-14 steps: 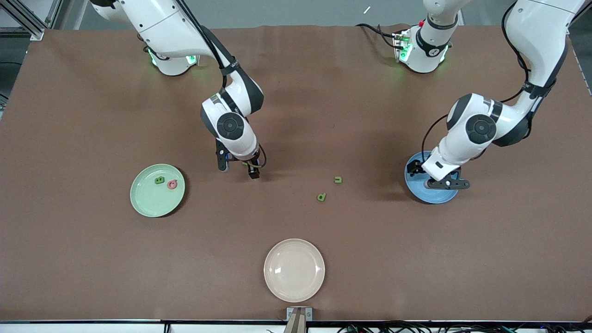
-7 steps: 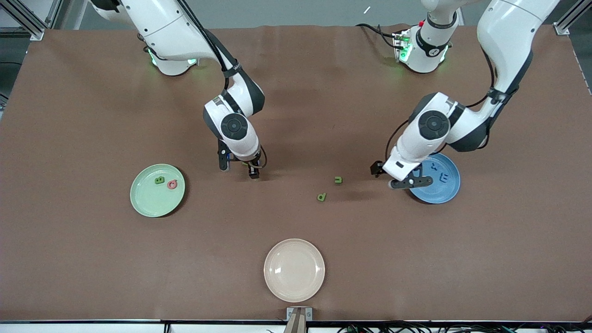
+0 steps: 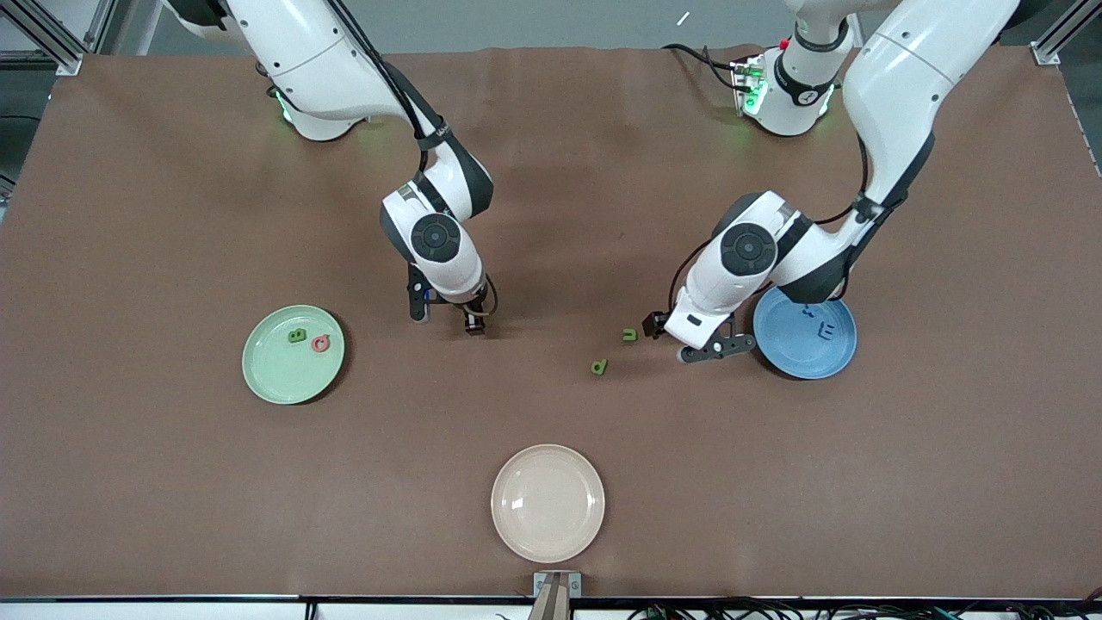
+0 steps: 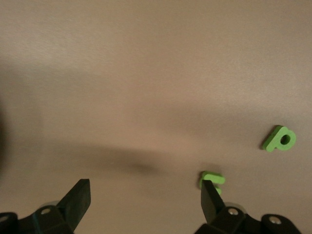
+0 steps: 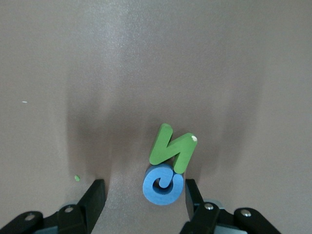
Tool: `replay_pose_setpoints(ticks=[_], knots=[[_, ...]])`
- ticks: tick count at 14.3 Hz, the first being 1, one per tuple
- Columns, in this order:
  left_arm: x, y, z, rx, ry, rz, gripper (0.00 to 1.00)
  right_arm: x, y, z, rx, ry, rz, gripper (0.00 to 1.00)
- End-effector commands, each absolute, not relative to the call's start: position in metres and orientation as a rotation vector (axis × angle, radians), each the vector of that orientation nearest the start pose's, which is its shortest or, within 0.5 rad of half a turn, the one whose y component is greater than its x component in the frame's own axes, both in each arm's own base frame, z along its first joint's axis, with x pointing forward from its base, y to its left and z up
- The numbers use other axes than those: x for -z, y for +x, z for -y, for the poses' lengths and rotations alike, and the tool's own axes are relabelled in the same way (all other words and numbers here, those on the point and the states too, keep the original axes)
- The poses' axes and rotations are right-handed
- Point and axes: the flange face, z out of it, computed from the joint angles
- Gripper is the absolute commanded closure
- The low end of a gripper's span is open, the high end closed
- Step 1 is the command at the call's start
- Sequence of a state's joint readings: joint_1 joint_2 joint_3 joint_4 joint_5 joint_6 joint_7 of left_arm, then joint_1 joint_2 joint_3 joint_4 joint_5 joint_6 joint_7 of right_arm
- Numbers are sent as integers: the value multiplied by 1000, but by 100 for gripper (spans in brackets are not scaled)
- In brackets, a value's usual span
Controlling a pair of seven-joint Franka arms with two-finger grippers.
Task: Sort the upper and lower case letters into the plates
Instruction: 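Grasp the blue G with the right gripper while the left gripper grasps the u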
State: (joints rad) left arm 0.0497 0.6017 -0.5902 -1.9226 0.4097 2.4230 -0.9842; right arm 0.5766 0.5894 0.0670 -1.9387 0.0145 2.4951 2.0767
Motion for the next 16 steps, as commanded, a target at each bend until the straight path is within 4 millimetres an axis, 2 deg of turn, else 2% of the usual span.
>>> replay_pose_setpoints(ticks=[1, 4, 7, 11, 12, 15, 16], knots=[[-211, 554, 332, 8, -3147, 388, 0, -171, 493, -371, -44, -2382, -2102, 25], [-203, 552, 354, 38, -3132, 364, 0, -170, 491, -371, -5, -2435, -2069, 26], [-190, 546, 364, 36, -3116, 328, 0, -170, 491, -370, -5, -2441, -2072, 28], [-183, 540, 374, 31, -3111, 296, 3, -169, 491, -370, -4, -2450, -2064, 32], [-182, 540, 374, 29, -3110, 296, 6, -169, 491, -370, -6, -2452, -2061, 35], [-178, 537, 377, 19, -3110, 287, 18, -169, 489, -369, -10, -2470, -2071, 50], [-178, 538, 377, 21, -3111, 288, 22, -169, 489, -369, -9, -2472, -2068, 60]])
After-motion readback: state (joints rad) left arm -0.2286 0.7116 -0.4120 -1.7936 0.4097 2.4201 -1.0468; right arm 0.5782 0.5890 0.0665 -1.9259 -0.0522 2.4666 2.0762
